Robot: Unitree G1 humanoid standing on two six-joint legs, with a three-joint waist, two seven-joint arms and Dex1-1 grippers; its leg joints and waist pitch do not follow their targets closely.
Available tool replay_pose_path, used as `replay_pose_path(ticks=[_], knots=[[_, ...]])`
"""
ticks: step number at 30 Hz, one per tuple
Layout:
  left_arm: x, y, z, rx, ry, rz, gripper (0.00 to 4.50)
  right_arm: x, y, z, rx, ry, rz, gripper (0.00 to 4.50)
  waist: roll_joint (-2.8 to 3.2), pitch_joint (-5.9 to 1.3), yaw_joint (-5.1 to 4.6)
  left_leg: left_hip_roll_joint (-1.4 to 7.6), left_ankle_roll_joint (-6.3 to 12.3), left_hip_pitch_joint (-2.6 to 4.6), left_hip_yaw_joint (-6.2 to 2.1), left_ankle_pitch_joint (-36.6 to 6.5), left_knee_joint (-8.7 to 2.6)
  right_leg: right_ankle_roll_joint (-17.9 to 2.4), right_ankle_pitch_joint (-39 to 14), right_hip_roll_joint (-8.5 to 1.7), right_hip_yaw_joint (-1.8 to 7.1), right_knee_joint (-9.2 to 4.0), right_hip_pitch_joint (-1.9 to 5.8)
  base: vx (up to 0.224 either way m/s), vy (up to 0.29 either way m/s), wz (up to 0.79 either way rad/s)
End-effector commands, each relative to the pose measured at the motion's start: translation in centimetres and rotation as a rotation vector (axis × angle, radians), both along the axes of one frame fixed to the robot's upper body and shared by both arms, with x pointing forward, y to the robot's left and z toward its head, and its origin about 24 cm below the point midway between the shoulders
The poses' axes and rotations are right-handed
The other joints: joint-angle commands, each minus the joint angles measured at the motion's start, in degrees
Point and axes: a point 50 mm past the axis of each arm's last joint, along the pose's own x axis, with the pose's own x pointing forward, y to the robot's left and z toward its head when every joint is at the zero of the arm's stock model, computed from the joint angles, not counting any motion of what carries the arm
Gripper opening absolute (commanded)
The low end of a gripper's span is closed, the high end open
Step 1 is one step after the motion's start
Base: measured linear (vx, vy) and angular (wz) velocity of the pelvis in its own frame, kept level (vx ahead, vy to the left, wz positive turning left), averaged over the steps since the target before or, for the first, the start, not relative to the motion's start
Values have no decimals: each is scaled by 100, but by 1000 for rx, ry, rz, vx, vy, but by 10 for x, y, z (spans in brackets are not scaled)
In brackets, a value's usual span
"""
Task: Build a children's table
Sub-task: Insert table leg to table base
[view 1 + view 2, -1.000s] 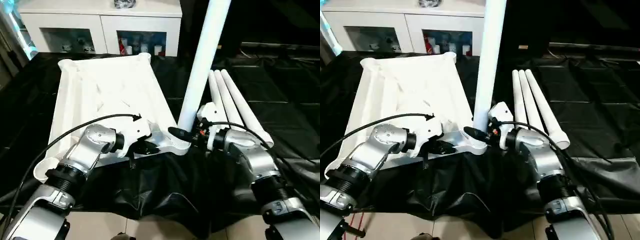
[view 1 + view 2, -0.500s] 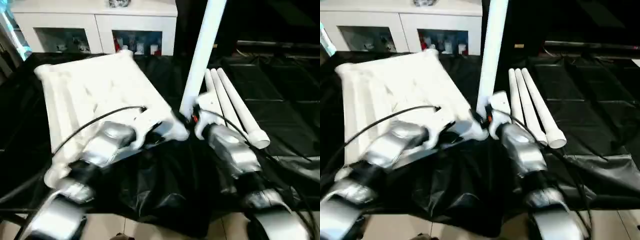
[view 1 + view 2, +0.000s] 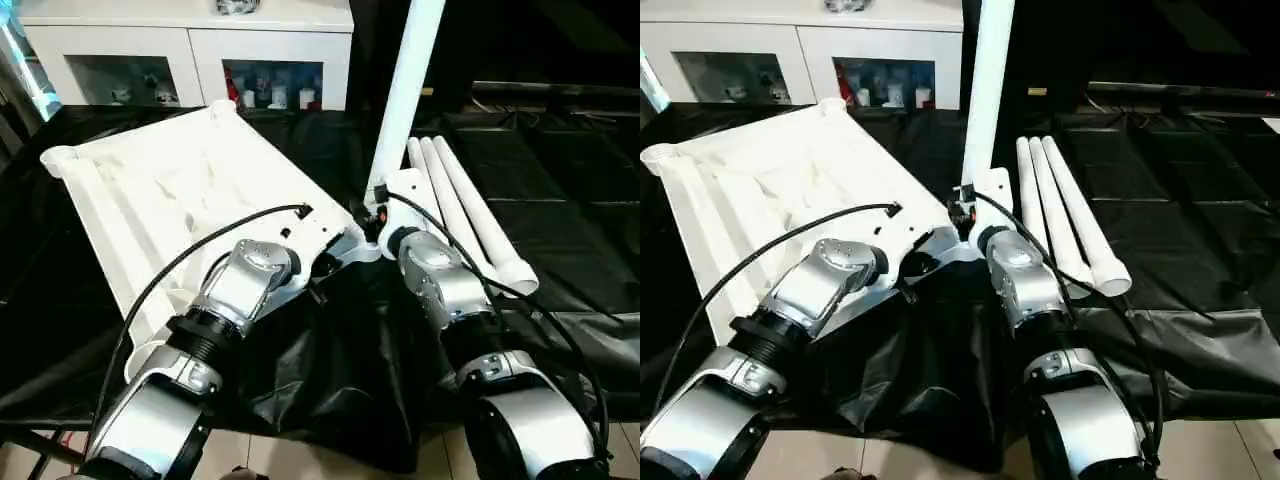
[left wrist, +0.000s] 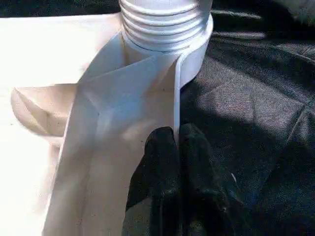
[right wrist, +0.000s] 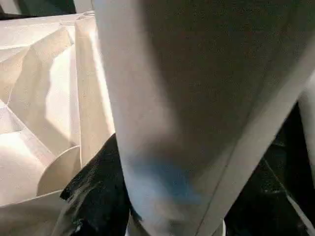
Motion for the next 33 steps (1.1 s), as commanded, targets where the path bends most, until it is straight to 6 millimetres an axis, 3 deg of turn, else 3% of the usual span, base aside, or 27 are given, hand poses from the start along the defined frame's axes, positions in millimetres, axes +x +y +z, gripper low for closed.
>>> replay_pose_path(ticks=[1,3,6,11,14,20,23,26,27,29,30,33], knots=[[11,-8,28,-28,-120,6,0,-24,26,-46,28,229,88,226,28,-338,3,360,-14,126,-188,-1228,-453,-1413,-649,-521,294,-480,191,0,0,0],[10,-8,27,-30,-123,-5,0,-23,24,-44,39,224,82,263,33,-336,-1,361,-23,131,-188,-1285,-457,-1398,-727,-521,298,-489,179,0,0,0],[9,-7,27,-35,-125,-17,0,-21,24,-41,54,213,93,270,29,-344,-11,360,-23,118,-194,-1227,-455,-1413,-651,-523,295,-477,188,0,0,0],[8,-6,29,-42,-135,-48,0,-16,25,-30,67,174,111,312,35,-358,-36,357,106,103,-182,-1005,-435,-1496,-283,-518,288,-445,205,0,0,0],[7,-6,29,-41,-144,-72,0,-12,23,-23,64,141,126,349,37,-351,-50,360,125,103,-183,-1037,-441,-1527,-333,-518,283,-451,204,0,0,0],[2,-2,30,-56,-158,-145,0,-7,17,-5,24,64,205,365,56,-364,-79,366,205,89,-184,-898,-423,-1597,-78,-519,281,-422,223,0,0,0],[1,3,29,-54,-149,-155,0,-6,13,4,3,31,257,365,57,-403,-61,365,317,83,-175,-606,-384,-1646,362,-517,279,-365,242,0,0,0],[0,9,28,-74,-142,-176,0,-10,3,11,-52,-8,349,365,54,-476,4,344,647,54,-173,93,-296,-1718,1520,-490,260,-235,269,0,0,0],[-1,13,27,-83,-134,-189,0,-14,-5,14,-81,-20,413,365,46,-466,36,344,780,40,-166,179,-282,-1727,1760,-491,255,-226,258,0,0,0],[-1,16,27,-84,-131,-196,0,-16,-8,14,-89,-21,438,365,39,-463,74,352,826,49,-159,134,-276,-1730,1752,-503,257,-223,249,0,0,0],[-3,21,26,-95,-136,-225,0,-23,-21,15,-118,-22,507,365,56,-451,88,355,820,44,-157,27,-284,-1737,1601,-509,257,-238,241,0,0,0],[-4,26,27,-112,-142,-257,0,-29,-33,15,-146,-13,557,365,59,-441,148,380,725,69,-162,-178,-297,-1677,1284,-494,254,-259,240,0,0,0]])
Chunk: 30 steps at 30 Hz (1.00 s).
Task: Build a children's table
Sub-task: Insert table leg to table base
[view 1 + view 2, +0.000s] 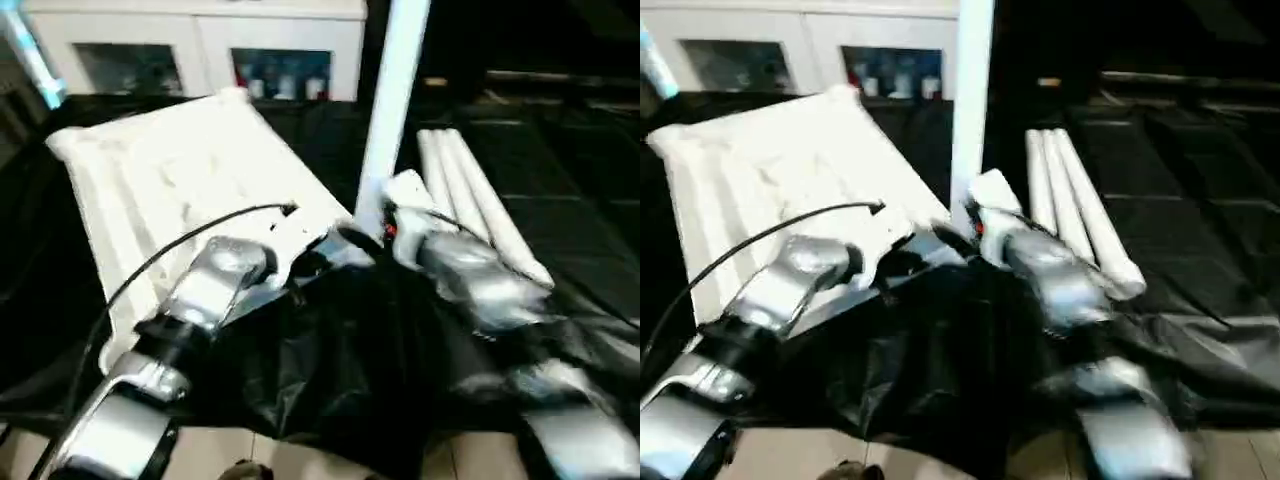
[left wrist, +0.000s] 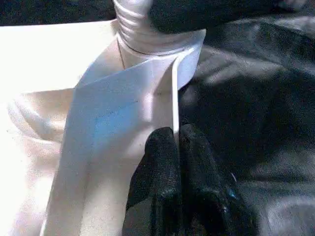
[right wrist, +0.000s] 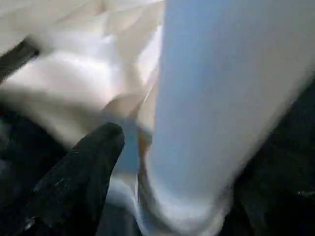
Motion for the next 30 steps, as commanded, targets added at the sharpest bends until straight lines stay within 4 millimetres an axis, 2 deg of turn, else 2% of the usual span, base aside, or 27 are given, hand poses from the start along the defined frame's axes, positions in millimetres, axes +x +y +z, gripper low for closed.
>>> replay_pose_path(ticks=[1,4,7,8,9,11,14,17,23,30], knots=[[2,-8,23,-67,-108,-81,0,-6,6,0,0,15,78,365,33,-447,-1,369,617,187,-167,-280,-312,-1696,1096,-491,264,-285,348,0,0,0],[-2,-3,25,-82,-125,-155,0,-15,-9,1,-20,28,137,365,45,-435,30,378,491,206,-162,-480,-318,-1667,725,-492,276,-313,342,0,0,0],[-8,-2,26,-96,-121,-225,0,-20,-14,1,-32,40,156,365,48,-438,53,382,441,204,-165,-439,-323,-1656,767,-492,278,-292,333,0,0,0],[-9,-2,25,-93,-116,-241,0,-21,-15,1,-40,41,162,365,76,-441,56,376,431,204,-172,-436,-321,-1653,777,-486,272,-286,333,0,0,0],[-12,-1,24,-80,-114,-282,0,-24,-16,0,-54,46,170,365,57,-443,54,374,430,201,-166,-441,-314,-1672,801,-493,277,-287,334,0,0,0],[-15,0,23,-68,-110,-313,0,-25,-18,-2,-66,52,176,365,83,-444,59,373,417,196,-171,-443,-313,-1665,783,-495,275,-278,334,0,0,0],[-16,2,21,-51,-104,-328,0,-28,-20,-5,-94,62,187,365,75,-450,63,369,405,201,-164,-417,-304,-1690,869,-482,271,-270,329,0,0,0],[-18,4,19,-41,-98,-351,0,-29,-20,-7,-95,67,188,328,75,-451,69,366,391,197,-167,-426,-301,-1684,838,-484,267,-264,332,0,0,0],[-19,5,18,-36,-94,-362,0,-30,-18,-9,-98,75,193,285,70,-460,50,360,421,192,-167,-367,-286,-1702,898,-484,266,-251,339,0,0,0],[-19,6,16,-34,-84,-347,0,-30,-15,-13,-71,90,181,278,56,-467,57,357,478,187,-165,-290,-270,-1716,938,-484,264,-238,345,0,0,0]])
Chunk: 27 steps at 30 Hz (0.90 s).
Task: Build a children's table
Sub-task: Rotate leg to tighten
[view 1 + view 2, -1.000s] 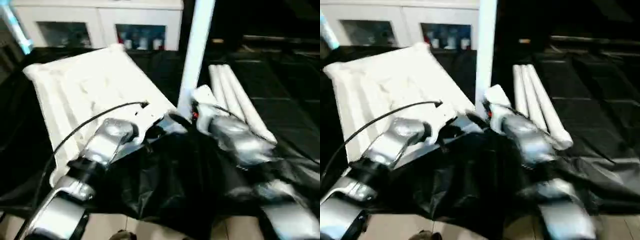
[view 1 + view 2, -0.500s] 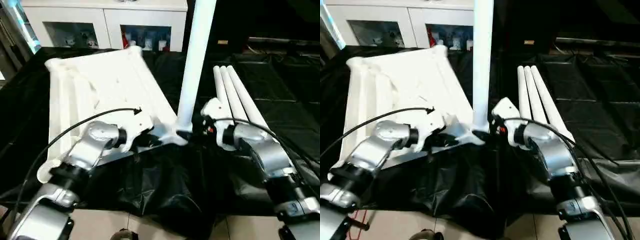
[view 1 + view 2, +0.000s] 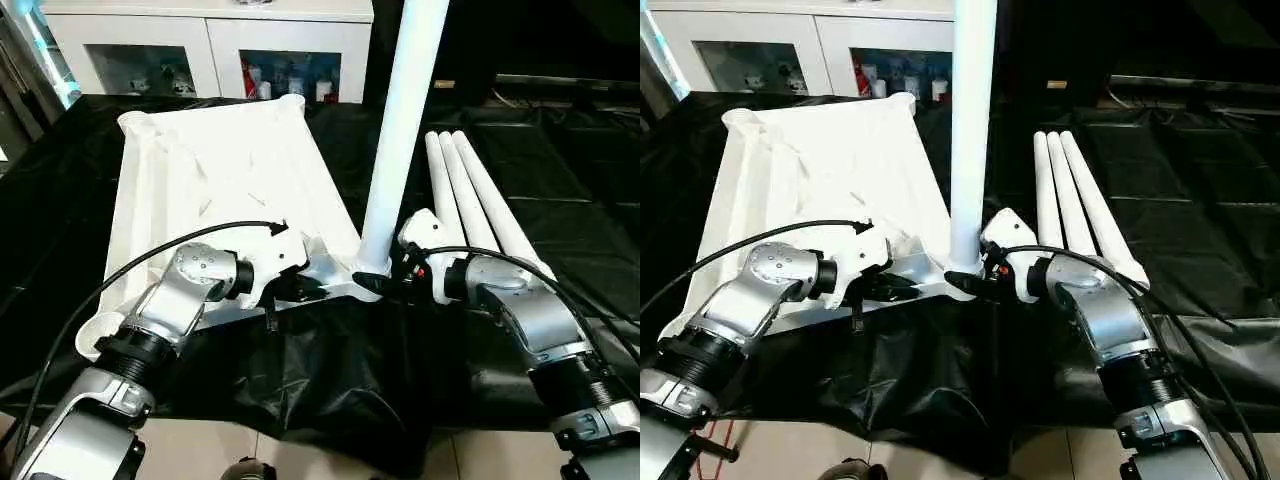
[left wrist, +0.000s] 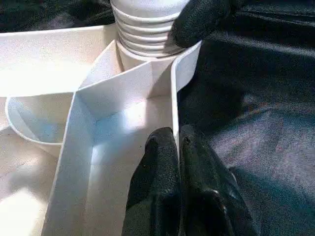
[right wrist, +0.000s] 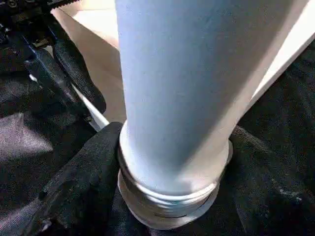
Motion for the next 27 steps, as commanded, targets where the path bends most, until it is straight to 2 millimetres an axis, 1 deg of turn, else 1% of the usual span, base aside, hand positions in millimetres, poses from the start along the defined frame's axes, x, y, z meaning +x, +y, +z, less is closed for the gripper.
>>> replay_pose_path(ticks=[1,2,3,4,6,7,8,9,10,11,12,13,14,15,16,17,18,20,21,22,23,25,26,27], knots=[[0,-12,17,-44,-73,-65,0,-2,3,-5,19,24,-20,278,34,-485,1,358,474,180,-168,-313,-311,-1716,893,-480,259,-283,335,0,0,0],[5,-13,17,-61,-67,2,0,0,6,-10,55,39,-80,278,25,-484,-6,360,471,182,-164,-318,-311,-1727,879,-483,264,-282,331,0,0,0],[8,-14,18,-71,-65,54,0,1,9,-14,72,45,-126,278,33,-486,-17,363,470,183,-160,-314,-310,-1744,884,-486,269,-273,316,0,0,0],[8,-14,18,-71,-65,54,0,1,9,-14,72,45,-126,278,21,-478,-21,358,412,187,-168,-353,-316,-1751,774,-488,265,-295,322,0,0,0],[18,-18,21,-84,-71,169,0,5,17,-22,102,64,-236,277,34,-477,-44,357,343,196,-162,-380,-322,-1748,664,-481,273,-298,308,0,0,0],[18,-18,21,-84,-71,169,0,5,17,-22,102,64,-236,277,30,-472,-45,351,318,199,-163,-408,-323,-1746,615,-480,269,-311,310,0,0,0],[26,-22,23,-89,-84,263,0,10,26,-27,132,73,-323,277,21,-475,-58,340,264,188,-160,-397,-323,-1728,586,-482,275,-305,319,0,0,0],[29,-25,24,-90,-94,297,0,13,31,-29,148,82,-368,277,24,-471,-71,338,218,190,-176,-458,-329,-1726,474,-487,271,-321,319,0,0,0],[29,-25,24,-90,-94,297,0,13,31,-29,148,82,-368,277,22,-469,-87,327,202,185,-172,-492,-329,-1715,422,-484,273,-329,319,0,0,0],[34,-31,25,-94,-103,369,0,17,44,-32,175,97,-424,277,32,-467,-95,321,176,190,-172,-549,-328,-1698,350,-489,277,-341,319,0,0,0],[36,-35,25,-93,-101,402,0,18,51,-33,186,103,-446,277,25,-464,-111,322,169,183,-169,-581,-329,-1708,325,-498,282,-350,325,0,0,0],[36,-37,25,-91,-101,415,0,19,54,-34,189,105,-456,277,29,-459,-122,317,146,184,-169,-627,-328,-1687,235,-496,283,-370,316,0,0,0],[38,-42,25,-91,-105,447,0,21,64,-35,192,110,-478,277,31,-459,-125,314,132,171,-176,-622,-331,-1665,180,-496,279,-366,330,0,0,0],[38,-46,25,-90,-108,456,0,22,69,-35,189,110,-487,277,32,-456,-136,310,133,172,-175,-626,-334,-1651,157,-488,277,-375,323,0,0,0],[38,-49,25,-87,-114,460,0,23,74,-35,180,105,-498,277,33,-465,-144,316,135,171,-182,-615,-327,-1654,186,-498,277,-367,328,0,0,0],[37,-52,24,-84,-118,459,0,24,77,-36,175,102,-505,277,35,-464,-146,308,152,168,-181,-608,-329,-1642,213,-487,272,-370,334,0,0,0],[36,-54,24,-80,-123,451,0,24,80,-35,192,112,-498,312,34,-461,-151,306,176,161,-180,-605,-327,-1637,241,-485,275,-371,336,0,0,0],[33,-59,24,-87,-128,426,0,26,83,-33,222,115,-501,347,39,-476,-133,312,269,163,-184,-515,-321,-1633,443,-486,272,-345,343,0,0,0],[33,-60,24,-91,-128,420,0,26,83,-32,224,113,-501,349,41,-475,-134,314,290,155,-185,-505,-322,-1636,483,-488,270,-341,342,0,0,0],[32,-60,23,-95,-126,412,0,27,83,-32,227,109,-502,367,36,-472,-137,313,312,159,-187,-513,-325,-1636,493,-480,264,-343,341,0,0,0],[30,-62,23,-104,-127,393,0,28,83,-30,229,98,-500,376,42,-470,-134,317,321,165,-185,-533,-326,-1645,472,-487,264,-347,338,0,0,0],[28,-63,22,-113,-128,369,0,29,82,-28,221,78,-495,383,38,-470,-139,318,312,169,-182,-576,-326,-1646,416,-486,265,-353,334,0,0,0],[26,-62,21,-115,-125,355,0,30,81,-27,213,69,-487,403,37,-469,-142,318,310,157,-187,-574,-329,-1652,411,-488,264,-349,345,0,0,0],[23,-61,20,-121,-116,335,0,30,78,-26,200,57,-461,403,41,-471,-141,319,312,162,-186,-566,-329,-1652,419,-488,263,-348,342,0,0,0]])
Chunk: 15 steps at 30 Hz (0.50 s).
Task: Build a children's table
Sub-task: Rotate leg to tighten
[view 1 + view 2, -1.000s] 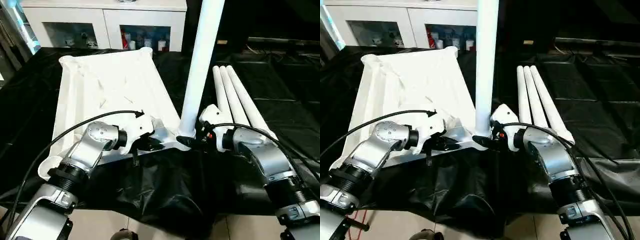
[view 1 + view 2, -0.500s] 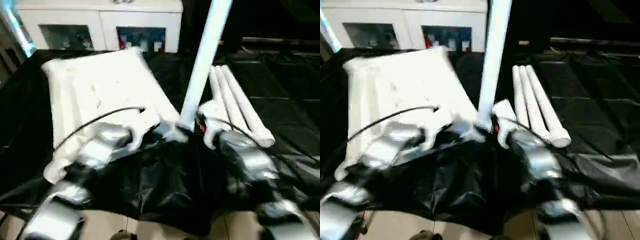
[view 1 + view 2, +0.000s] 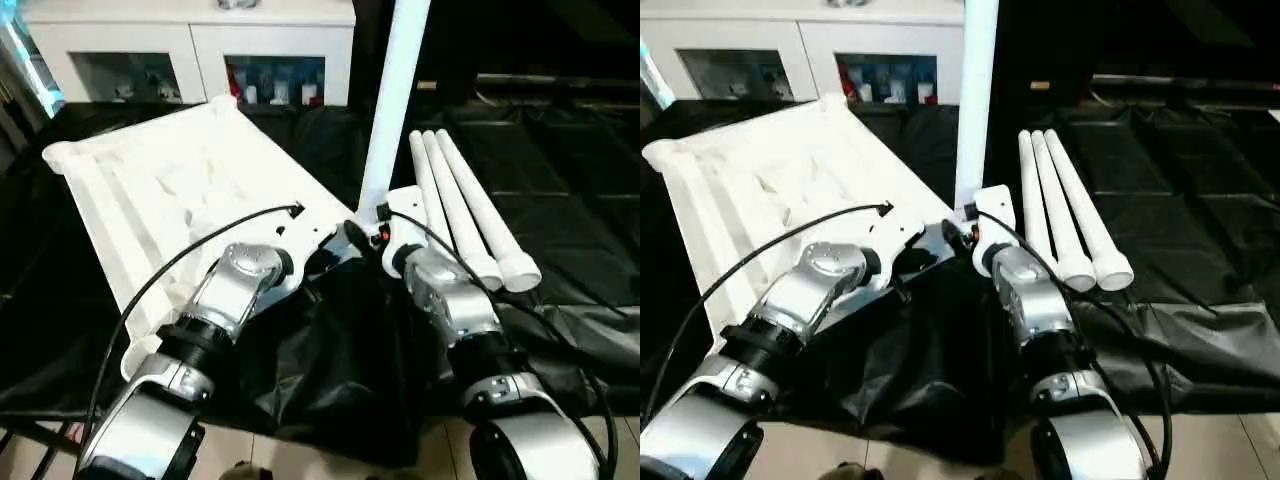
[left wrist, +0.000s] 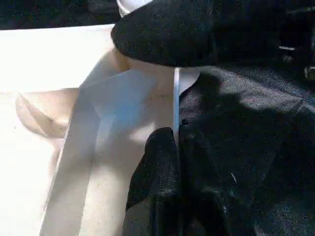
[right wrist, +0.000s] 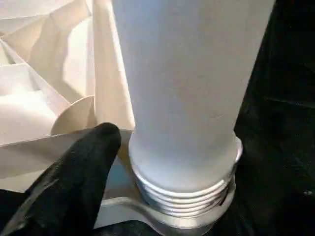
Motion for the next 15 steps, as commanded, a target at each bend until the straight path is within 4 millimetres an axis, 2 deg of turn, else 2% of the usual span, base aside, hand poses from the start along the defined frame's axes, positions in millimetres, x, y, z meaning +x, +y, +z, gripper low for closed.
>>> replay_pose_path(ticks=[1,6,9,12,15], knots=[[-1,-17,26,-76,-116,-97,0,-9,26,-6,10,44,154,403,39,-474,36,320,363,142,-185,-571,-354,-1652,448,-487,253,-384,351,0,0,0],[-6,-9,21,-64,-111,-161,0,-15,6,-5,-64,27,271,403,25,-470,63,323,465,147,-171,-525,-341,-1636,591,-474,256,-381,346,0,0,0],[-9,1,19,-55,-102,-196,0,-22,-12,-4,-122,21,371,403,44,-454,92,339,395,169,-175,-705,-355,-1594,337,-481,261,-407,332,0,0,0],[-13,9,19,-56,-99,-260,0,-27,-31,0,-158,8,431,403,33,-455,111,334,362,167,-174,-744,-357,-1578,280,-475,267,-413,331,0,0,0],[-17,12,19,-62,-96,-310,0,-29,-40,4,-172,4,456,403,40,-455,134,335,361,162,-172,-724,-354,-1578,269,-476,268,-411,326,0,0,0]])
